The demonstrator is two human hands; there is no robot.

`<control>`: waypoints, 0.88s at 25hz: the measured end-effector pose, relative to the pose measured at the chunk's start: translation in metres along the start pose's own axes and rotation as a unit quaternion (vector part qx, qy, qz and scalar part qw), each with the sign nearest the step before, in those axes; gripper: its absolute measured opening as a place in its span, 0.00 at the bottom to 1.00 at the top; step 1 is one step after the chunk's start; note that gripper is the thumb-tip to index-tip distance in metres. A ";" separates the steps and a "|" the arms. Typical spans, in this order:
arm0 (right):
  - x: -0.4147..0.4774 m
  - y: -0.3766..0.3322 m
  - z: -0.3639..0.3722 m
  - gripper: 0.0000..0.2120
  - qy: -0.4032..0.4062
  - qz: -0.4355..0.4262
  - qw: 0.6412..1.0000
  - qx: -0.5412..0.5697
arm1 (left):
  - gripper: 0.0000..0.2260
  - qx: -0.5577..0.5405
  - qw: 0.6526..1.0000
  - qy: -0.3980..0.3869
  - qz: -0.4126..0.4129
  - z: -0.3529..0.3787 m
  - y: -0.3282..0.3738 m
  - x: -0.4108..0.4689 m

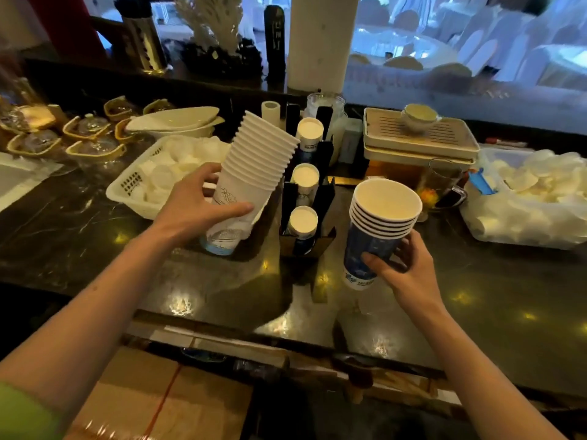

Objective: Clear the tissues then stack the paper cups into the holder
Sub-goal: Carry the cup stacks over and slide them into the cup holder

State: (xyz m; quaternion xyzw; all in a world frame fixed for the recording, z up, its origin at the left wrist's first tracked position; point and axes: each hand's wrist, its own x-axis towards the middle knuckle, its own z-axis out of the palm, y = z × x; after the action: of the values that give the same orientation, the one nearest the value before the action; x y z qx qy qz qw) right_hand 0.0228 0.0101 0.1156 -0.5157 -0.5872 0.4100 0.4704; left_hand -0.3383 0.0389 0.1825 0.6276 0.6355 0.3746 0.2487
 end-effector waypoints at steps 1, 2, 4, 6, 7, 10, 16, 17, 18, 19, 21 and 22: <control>0.004 0.000 0.001 0.38 0.006 0.000 1.000 -0.004 | 0.36 0.017 1.000 -0.005 0.008 -0.005 -0.004 0.010; 0.009 0.001 0.001 0.39 0.014 0.001 1.000 -0.005 | 0.37 0.040 0.999 -0.008 0.015 -0.010 -0.009 0.021; 0.018 0.002 0.000 0.41 0.028 0.009 1.000 0.004 | 0.37 0.081 0.996 -0.010 0.022 -0.019 -0.014 0.038; 0.029 0.004 -0.003 0.42 0.032 0.008 0.999 0.005 | 0.38 0.114 0.993 -0.017 0.032 -0.027 -0.014 0.052; 0.036 0.006 -0.005 0.42 0.030 0.008 1.000 0.003 | 0.38 0.130 0.991 -0.024 0.035 -0.029 -0.012 0.058; 0.051 0.013 -0.012 0.41 0.019 0.006 1.000 0.001 | 0.38 0.171 0.983 -0.056 0.041 -0.030 0.000 0.069; 0.077 0.029 -0.036 0.40 -0.007 0.009 1.000 0.011 | 0.36 0.255 0.960 -0.110 0.040 -0.023 0.033 0.085; 0.081 0.031 -0.040 0.40 -0.012 0.010 1.000 0.011 | 0.37 0.274 0.953 -0.125 0.042 -0.021 0.039 0.090; 0.084 0.034 -0.043 0.40 -0.016 0.008 1.000 0.010 | 0.37 0.292 0.945 -0.139 0.044 -0.020 0.044 0.093; 0.088 0.035 -0.047 0.40 -0.021 0.006 1.000 0.012 | 0.38 0.310 0.937 -0.153 0.040 -0.018 0.050 0.097; 0.096 0.036 -0.052 0.41 -0.030 0.004 0.999 0.017 | 0.39 0.342 0.923 -0.175 0.021 -0.017 0.060 0.106; 0.100 0.036 -0.053 0.41 -0.036 0.002 0.999 0.018 | 0.40 0.360 0.914 -0.189 0.008 -0.017 0.064 0.112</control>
State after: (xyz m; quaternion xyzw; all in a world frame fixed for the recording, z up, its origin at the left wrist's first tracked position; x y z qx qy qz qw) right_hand 0.0801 0.1139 0.1054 -0.4936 -0.5950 0.4396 0.4573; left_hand -0.3219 0.1415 0.2604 0.7388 0.6634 -0.0029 0.1184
